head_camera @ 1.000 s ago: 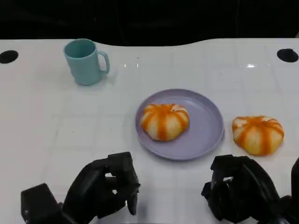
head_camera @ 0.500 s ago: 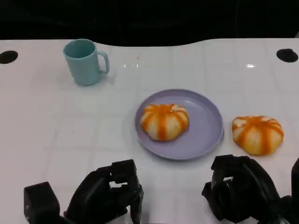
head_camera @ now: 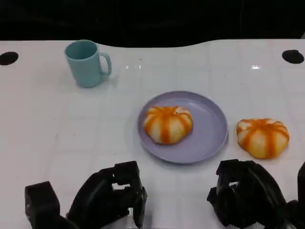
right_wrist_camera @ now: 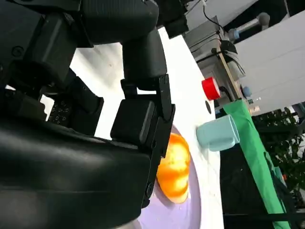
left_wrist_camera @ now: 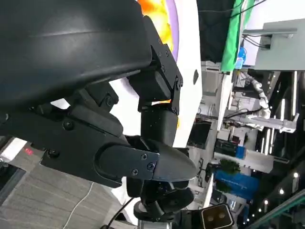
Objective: Grasp the bread from the table and place it into the plate.
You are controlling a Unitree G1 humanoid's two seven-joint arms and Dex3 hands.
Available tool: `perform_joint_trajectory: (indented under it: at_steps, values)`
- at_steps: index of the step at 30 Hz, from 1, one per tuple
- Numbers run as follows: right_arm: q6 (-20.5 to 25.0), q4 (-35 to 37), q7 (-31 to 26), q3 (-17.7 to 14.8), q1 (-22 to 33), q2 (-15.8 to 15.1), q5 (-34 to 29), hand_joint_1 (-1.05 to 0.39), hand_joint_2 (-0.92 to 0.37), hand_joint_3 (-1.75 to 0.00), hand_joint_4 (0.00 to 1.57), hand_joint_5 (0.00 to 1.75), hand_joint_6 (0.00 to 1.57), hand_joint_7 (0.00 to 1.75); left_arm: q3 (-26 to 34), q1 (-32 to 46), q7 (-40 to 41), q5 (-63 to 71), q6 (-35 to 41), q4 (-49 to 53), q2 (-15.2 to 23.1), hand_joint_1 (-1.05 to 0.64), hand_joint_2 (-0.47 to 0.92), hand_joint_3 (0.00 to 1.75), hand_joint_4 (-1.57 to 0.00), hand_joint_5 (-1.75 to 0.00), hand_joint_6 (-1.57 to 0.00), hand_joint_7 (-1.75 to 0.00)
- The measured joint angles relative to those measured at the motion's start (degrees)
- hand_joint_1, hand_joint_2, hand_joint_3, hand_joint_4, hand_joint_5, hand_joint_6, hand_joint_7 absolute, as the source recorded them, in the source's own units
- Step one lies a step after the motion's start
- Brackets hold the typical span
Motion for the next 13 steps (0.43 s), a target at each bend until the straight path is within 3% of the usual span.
perform_joint_trajectory:
  at_steps: [13]
  values:
    - [0.1, 0.2, -0.8, 0.3, -0.4, 0.0, -0.5, -1.05, -0.05, -1.46, 1.49, 1.45, 1.57, 1.04, 1.9, -1.3, -1.7, -0.5, 0.6, 1.5, -0.4, -0.77, 0.91, 0.19, -1.04, -1.75, -0.92, -1.6]
